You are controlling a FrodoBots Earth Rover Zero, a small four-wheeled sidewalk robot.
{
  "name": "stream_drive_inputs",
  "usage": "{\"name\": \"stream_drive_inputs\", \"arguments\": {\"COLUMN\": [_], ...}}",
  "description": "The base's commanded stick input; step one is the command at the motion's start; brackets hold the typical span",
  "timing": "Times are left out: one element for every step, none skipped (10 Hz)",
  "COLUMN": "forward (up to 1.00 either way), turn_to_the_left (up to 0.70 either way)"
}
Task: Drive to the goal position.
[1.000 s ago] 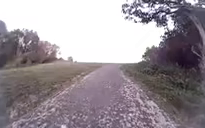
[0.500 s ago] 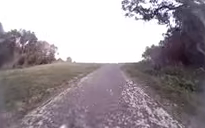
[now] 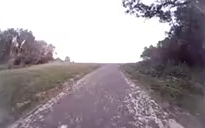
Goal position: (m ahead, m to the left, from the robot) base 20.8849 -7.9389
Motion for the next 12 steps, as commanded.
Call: {"name": "stream_drive_inputs", "arguments": {"forward": [0.70,0.70,0.70,0.70,0.70,0.70,0.70,0.70,0.70,0.70,0.70,0.70], "turn_to_the_left": [0.00,-0.01,-0.06,-0.25,-0.35,-0.35,-0.35,0.00,0.00,0.00,0.00,0.00]}}
